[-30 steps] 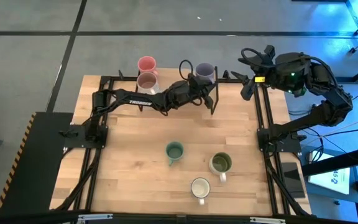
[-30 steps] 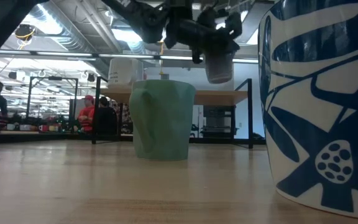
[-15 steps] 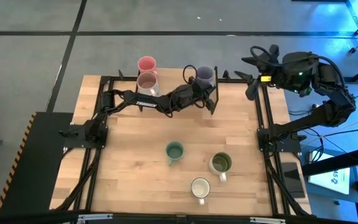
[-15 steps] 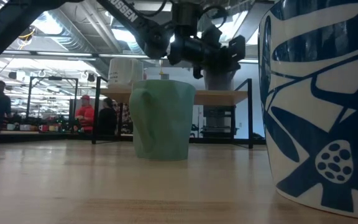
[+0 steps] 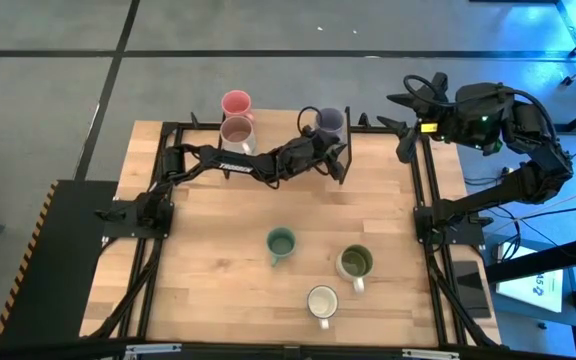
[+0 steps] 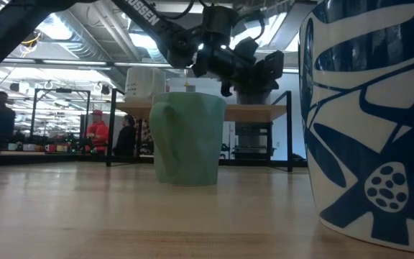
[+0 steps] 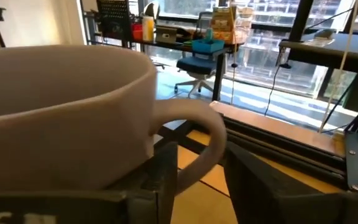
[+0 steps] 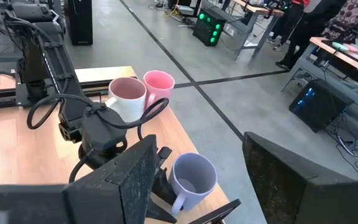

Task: Place coffee mugs
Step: Put the violet mug on the shelf

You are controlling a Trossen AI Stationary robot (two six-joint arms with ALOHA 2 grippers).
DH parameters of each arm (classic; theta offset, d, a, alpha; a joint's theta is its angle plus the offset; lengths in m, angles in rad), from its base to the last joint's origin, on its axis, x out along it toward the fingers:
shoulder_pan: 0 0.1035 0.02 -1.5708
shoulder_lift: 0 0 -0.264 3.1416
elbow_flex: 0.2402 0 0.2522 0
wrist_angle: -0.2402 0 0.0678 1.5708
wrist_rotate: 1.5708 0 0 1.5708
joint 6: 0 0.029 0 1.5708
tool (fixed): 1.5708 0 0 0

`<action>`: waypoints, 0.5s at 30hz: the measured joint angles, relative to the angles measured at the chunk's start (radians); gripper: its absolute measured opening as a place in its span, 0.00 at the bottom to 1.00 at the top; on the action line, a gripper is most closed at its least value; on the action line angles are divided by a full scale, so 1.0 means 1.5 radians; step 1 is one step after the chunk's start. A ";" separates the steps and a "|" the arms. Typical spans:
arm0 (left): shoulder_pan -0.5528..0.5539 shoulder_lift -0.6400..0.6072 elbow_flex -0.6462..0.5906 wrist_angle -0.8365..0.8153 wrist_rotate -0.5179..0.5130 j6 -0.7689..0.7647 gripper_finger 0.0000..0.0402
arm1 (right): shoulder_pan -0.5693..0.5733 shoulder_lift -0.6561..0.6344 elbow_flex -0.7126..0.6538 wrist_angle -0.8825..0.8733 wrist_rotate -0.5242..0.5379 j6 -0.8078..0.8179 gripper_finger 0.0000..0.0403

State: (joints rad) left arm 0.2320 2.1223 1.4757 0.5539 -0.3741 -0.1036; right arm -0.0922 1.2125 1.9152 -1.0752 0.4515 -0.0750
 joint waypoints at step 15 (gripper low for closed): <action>-0.054 -0.016 0.000 -0.009 -0.157 0.142 0.32 | 0.000 0.000 0.000 -0.023 0.000 -0.001 0.56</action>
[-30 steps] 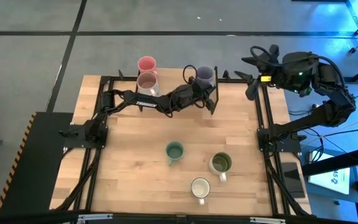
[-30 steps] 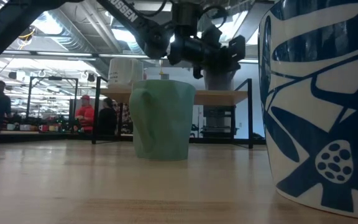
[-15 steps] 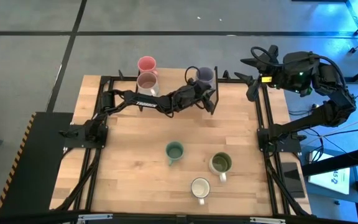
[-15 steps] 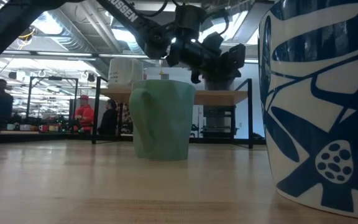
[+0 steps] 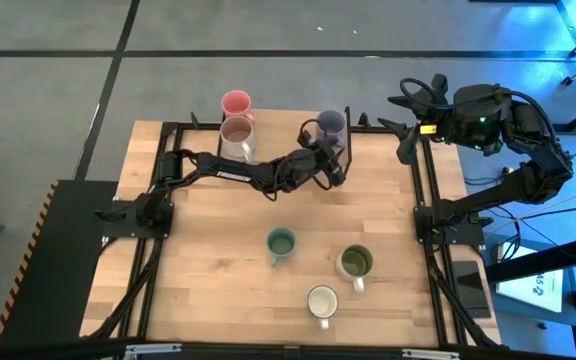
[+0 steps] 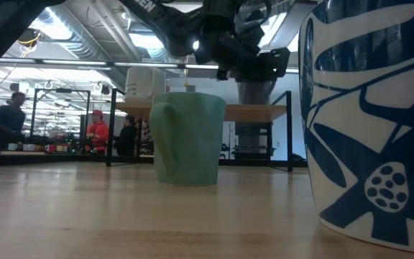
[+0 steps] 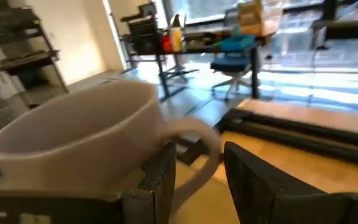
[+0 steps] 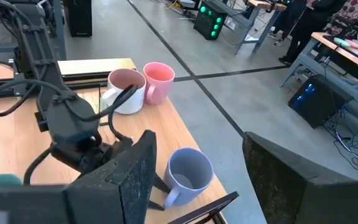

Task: Place coffee mugs
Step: Put the violet mug on the shelf

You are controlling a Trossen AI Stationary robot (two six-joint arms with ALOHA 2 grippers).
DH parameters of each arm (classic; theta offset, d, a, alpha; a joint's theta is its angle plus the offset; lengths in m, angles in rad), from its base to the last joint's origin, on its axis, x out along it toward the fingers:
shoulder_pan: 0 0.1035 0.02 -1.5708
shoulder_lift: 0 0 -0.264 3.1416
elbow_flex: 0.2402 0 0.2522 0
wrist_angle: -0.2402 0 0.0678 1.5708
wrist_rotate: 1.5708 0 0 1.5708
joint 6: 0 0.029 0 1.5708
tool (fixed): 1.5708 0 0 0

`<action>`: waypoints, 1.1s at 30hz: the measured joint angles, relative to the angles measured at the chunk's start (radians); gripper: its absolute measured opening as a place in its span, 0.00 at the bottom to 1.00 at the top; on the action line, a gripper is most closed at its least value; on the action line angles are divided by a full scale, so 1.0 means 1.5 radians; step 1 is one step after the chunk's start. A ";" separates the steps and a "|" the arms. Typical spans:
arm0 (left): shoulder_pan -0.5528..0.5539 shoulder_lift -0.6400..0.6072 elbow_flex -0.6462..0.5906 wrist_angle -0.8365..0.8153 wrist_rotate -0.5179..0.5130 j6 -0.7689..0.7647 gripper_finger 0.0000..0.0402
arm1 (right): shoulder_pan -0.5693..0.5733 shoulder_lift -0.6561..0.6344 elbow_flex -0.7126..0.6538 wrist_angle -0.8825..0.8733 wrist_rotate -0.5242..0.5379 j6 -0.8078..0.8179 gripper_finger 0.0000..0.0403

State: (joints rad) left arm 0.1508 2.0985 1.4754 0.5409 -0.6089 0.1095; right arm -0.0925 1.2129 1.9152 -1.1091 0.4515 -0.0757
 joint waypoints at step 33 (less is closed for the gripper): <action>-0.162 -0.069 -0.001 -0.117 -0.357 0.145 0.33 | 0.000 0.184 0.000 -0.219 0.004 -0.061 0.25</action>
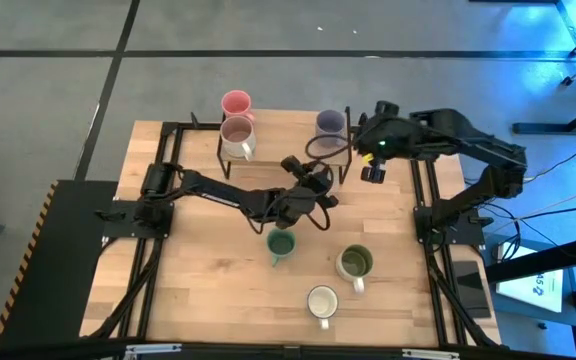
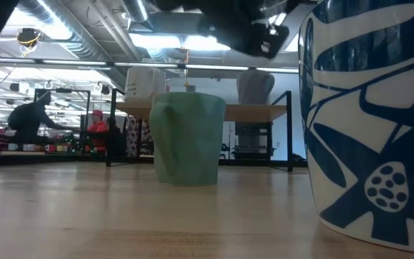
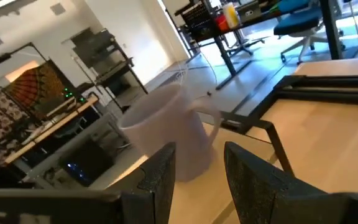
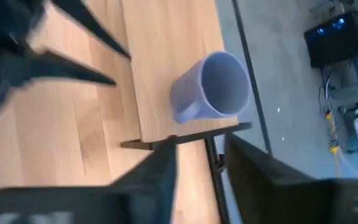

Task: Place coffee mugs
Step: Put the violet mug on the shelf

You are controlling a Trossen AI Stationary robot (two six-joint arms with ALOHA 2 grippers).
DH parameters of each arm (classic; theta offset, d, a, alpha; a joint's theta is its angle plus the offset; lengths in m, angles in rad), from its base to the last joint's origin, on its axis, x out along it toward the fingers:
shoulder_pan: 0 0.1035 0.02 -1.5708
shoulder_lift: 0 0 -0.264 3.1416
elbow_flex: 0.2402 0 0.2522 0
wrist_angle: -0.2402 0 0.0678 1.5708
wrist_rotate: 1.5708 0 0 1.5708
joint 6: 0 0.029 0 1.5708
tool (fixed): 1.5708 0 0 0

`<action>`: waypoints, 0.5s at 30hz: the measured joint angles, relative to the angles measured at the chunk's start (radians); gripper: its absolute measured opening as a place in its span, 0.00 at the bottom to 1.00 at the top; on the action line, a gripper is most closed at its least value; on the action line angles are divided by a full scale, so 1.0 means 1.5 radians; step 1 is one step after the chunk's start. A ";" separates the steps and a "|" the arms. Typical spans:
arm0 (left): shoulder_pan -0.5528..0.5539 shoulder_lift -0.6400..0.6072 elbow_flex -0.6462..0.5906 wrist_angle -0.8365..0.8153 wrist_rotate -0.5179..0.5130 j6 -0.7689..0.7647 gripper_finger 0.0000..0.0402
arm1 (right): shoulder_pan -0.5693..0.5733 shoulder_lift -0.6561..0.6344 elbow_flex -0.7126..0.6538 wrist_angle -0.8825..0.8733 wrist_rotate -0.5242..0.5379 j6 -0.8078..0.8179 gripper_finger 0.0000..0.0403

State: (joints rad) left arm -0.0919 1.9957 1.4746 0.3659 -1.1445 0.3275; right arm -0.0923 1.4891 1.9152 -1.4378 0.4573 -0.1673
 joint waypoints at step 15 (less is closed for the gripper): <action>-0.102 -0.254 0.000 -0.222 -0.197 -0.002 0.33 | -0.124 0.077 0.000 0.061 -0.162 -0.169 0.01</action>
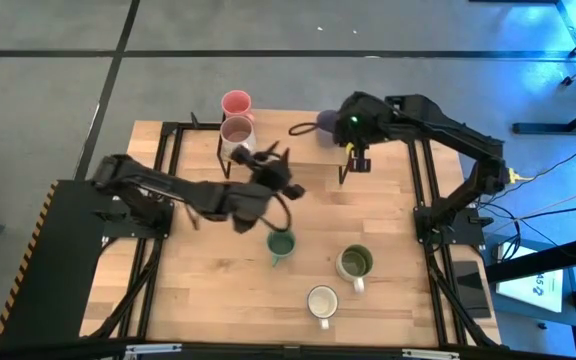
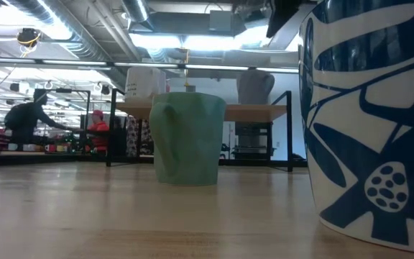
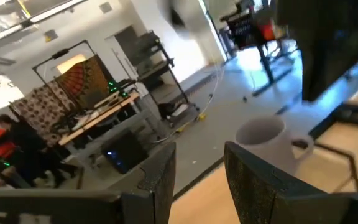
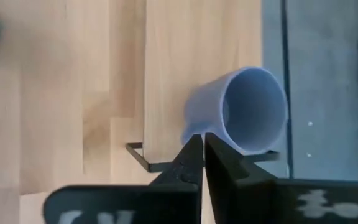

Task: Place coffee mugs
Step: Put the violet mug on the shelf

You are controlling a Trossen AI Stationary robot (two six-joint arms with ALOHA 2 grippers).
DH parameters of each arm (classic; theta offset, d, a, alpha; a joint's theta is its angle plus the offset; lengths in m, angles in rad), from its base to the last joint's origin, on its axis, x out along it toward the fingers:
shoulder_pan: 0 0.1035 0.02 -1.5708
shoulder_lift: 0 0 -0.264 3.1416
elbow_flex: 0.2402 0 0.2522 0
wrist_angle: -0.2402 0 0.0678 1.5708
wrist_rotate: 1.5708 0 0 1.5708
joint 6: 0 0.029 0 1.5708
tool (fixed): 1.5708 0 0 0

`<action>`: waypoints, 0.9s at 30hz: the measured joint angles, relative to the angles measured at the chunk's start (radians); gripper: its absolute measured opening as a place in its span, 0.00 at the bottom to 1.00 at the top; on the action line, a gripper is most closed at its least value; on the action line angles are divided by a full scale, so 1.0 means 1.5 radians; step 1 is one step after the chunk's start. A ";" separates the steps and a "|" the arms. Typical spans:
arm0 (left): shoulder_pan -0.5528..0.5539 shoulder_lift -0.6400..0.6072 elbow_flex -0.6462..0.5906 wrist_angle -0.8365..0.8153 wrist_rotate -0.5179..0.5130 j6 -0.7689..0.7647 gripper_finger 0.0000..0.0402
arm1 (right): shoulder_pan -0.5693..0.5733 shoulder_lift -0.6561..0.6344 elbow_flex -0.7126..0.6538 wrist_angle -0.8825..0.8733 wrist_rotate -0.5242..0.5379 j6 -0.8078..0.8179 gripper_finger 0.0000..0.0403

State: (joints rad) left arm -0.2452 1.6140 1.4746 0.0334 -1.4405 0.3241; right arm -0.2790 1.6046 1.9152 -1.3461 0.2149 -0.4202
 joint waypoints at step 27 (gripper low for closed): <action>-0.102 -0.126 0.000 -0.005 -0.088 0.053 0.33 | -0.078 0.112 -0.009 0.006 0.001 -0.060 0.00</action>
State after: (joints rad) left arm -0.3985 1.4248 1.4746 0.0254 -1.5719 0.4034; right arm -0.3964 1.7719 1.9015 -1.3364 0.2169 -0.5097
